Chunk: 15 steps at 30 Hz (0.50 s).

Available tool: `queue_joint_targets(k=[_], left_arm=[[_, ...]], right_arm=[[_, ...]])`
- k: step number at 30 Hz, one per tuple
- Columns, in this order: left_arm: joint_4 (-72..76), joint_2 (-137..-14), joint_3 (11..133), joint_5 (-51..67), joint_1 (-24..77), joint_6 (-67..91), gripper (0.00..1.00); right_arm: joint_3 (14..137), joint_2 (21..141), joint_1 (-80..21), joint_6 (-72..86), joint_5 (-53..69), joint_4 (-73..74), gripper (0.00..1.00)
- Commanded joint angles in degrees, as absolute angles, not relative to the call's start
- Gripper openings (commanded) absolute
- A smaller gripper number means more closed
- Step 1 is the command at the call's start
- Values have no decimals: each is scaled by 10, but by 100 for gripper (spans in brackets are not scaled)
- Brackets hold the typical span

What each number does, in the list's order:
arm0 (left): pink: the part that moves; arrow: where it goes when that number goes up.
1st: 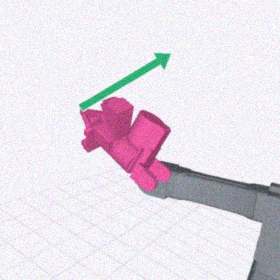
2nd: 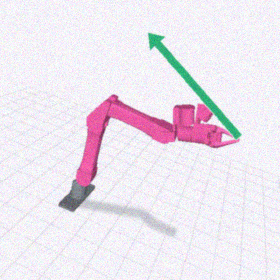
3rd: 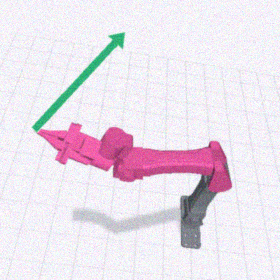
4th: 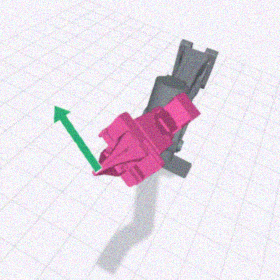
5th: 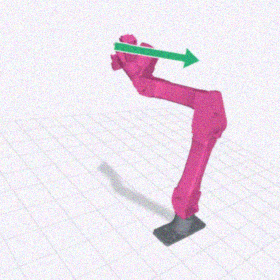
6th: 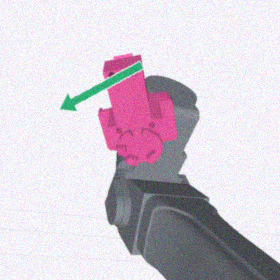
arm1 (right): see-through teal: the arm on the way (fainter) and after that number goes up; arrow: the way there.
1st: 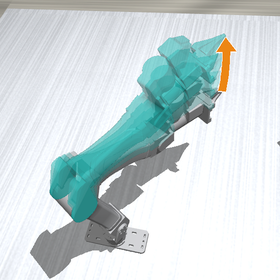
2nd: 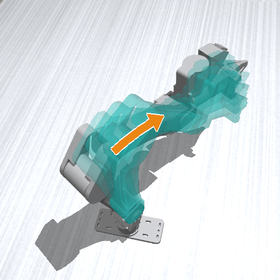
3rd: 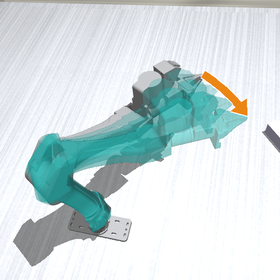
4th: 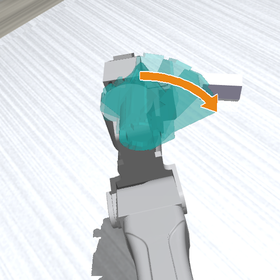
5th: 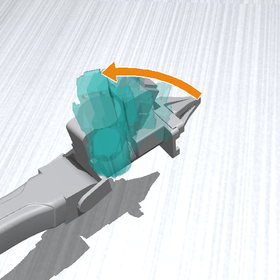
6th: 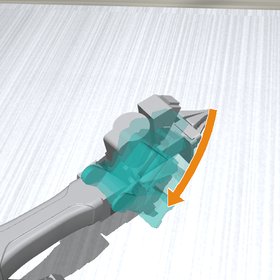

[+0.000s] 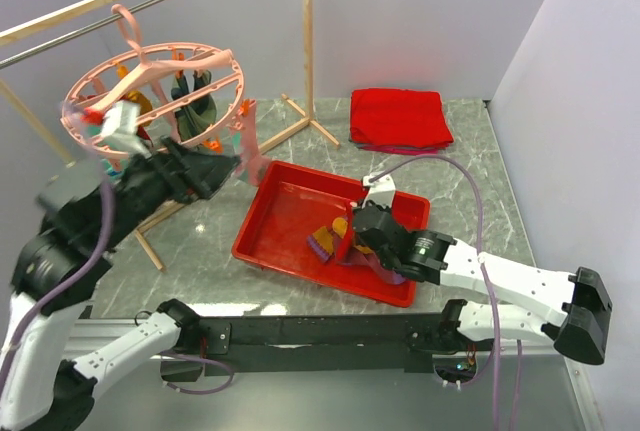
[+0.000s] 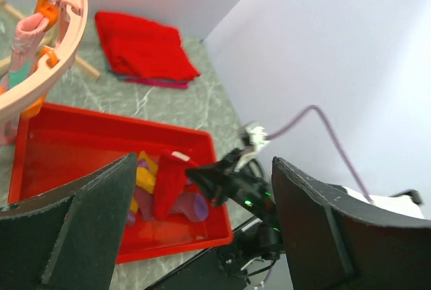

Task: Remove the socks clipped to the hanger

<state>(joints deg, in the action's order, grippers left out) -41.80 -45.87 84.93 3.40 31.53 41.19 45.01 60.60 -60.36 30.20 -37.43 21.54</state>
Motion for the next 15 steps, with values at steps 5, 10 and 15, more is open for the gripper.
queue_joint_targets(k=[5, 10, 15], left_arm=[[-514, -373, 930, -25, 316, 388, 86], [-559, -317, 957, -117, 316, 372, 86], [-571, -268, 965, -182, 323, 363, 88]], right_arm=[[540, 663, -590, 284, -356, 250, 31], [569, 693, -591, 294, -351, 257, 51], [593, 704, -593, 303, -332, 224, 79]])
